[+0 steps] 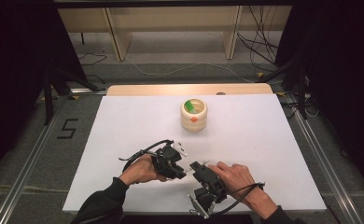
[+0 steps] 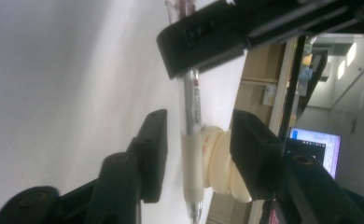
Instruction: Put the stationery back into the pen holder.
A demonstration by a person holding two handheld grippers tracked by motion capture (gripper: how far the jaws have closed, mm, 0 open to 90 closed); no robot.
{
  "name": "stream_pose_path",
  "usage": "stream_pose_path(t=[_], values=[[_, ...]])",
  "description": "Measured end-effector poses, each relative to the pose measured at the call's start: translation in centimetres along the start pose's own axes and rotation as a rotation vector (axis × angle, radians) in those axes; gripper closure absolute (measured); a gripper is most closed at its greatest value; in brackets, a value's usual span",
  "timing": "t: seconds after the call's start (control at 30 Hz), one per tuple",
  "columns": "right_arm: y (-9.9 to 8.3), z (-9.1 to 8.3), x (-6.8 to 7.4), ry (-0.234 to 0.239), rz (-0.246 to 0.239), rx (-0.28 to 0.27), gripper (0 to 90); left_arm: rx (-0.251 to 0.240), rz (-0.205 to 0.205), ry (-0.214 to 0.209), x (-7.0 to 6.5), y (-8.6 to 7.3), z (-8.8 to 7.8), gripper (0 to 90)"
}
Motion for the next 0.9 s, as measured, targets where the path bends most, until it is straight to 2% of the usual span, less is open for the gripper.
stream_pose_path(t=[0.07, 0.17, 0.2, 0.3, 0.33, 0.43, 0.47, 0.5, 0.53, 0.57, 0.6, 0.63, 0.67, 0.7, 0.73, 0.83, 0.87, 0.9], values=[[-0.1, 0.0, -0.1, -0.019, 0.007, 0.002, 52.8, -0.007, -0.008, 0.001, 0.1, 0.0, -0.2, 79.3], [-0.6, -0.3, -0.4, -0.042, 0.049, 0.005, 50.1, -0.026, -0.025, 0.009, 0.4, 0.0, -0.4, 79.3], [-0.9, -0.4, -0.5, -0.05, 0.099, 0.016, 47.9, -0.029, -0.027, 0.012, 0.5, 0.0, -0.5, 79.3], [-1.2, -0.5, -0.7, -0.047, 0.143, 0.017, 46.2, -0.049, -0.04, 0.025, 0.9, -0.1, -0.6, 79.3], [-1.4, -0.6, -0.8, -0.06, 0.171, 0.015, 45.1, -0.058, -0.046, 0.029, 1.1, -0.1, -0.8, 79.3], [-1.9, -0.6, -1.1, -0.053, 0.269, 0.017, 41.2, -0.089, -0.066, 0.042, 1.4, 0.0, -1.0, 79.3], [-2.2, -0.6, -1.1, -0.056, 0.309, 0.026, 40.2, -0.102, -0.072, 0.047, 1.5, 0.0, -1.2, 79.3], [-2.7, -0.7, -1.2, -0.043, 0.405, 0.032, 38.2, -0.119, -0.078, 0.054, 1.6, 0.1, -1.4, 79.3], [-2.7, -0.7, -1.2, -0.043, 0.405, 0.032, 38.2, -0.133, -0.089, 0.059, 1.7, 0.1, -1.5, 79.3], [-2.9, -0.7, -1.3, -0.054, 0.439, 0.035, 37.3, -0.149, -0.094, 0.067, 1.9, 0.2, -1.7, 79.3], [-3.3, -0.7, -1.5, -0.058, 0.482, 0.031, 36.6, -0.168, -0.103, 0.072, 2.0, 0.2, -1.8, 79.3], [-3.5, -0.7, -1.5, -0.044, 0.527, 0.019, 35.8, -0.204, -0.134, 0.073, 2.2, 0.3, -2.0, 79.2], [-3.8, -0.8, -1.6, -0.046, 0.586, 0.014, 35.1, -0.21, -0.136, 0.076, 2.3, 0.3, -2.1, 79.2], [-4.3, -0.9, -1.7, -0.027, 0.66, 0.002, 33.6, -0.223, -0.138, 0.085, 2.5, 0.4, -2.3, 79.3], [-4.3, -0.9, -1.7, -0.027, 0.66, 0.002, 33.6, -0.24, -0.149, 0.091, 2.6, 0.4, -2.5, 79.3], [-5.3, -1.0, -2.1, -0.015, 0.793, -0.04, 32.6, -0.294, -0.188, 0.107, 3.3, 0.5, -2.9, 79.3], [-5.6, -1.1, -2.2, -0.008, 0.859, -0.059, 32.1, -0.307, -0.187, 0.115, 3.4, 0.5, -3.0, 79.2], [-6.1, -1.2, -2.4, 0.01, 0.953, -0.094, 31.9, -0.329, -0.2, 0.12, 3.5, 0.5, -3.1, 79.2]])
Point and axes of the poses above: each handheld gripper's, and its own axes: z roughly forward along the jaws, y roughly out of its top, x roughly to its left, the point moved 4 cm from there along z, roughly forward along the jaws, and after that the axes turned 14 degrees about -z, right-handed, at the moved point
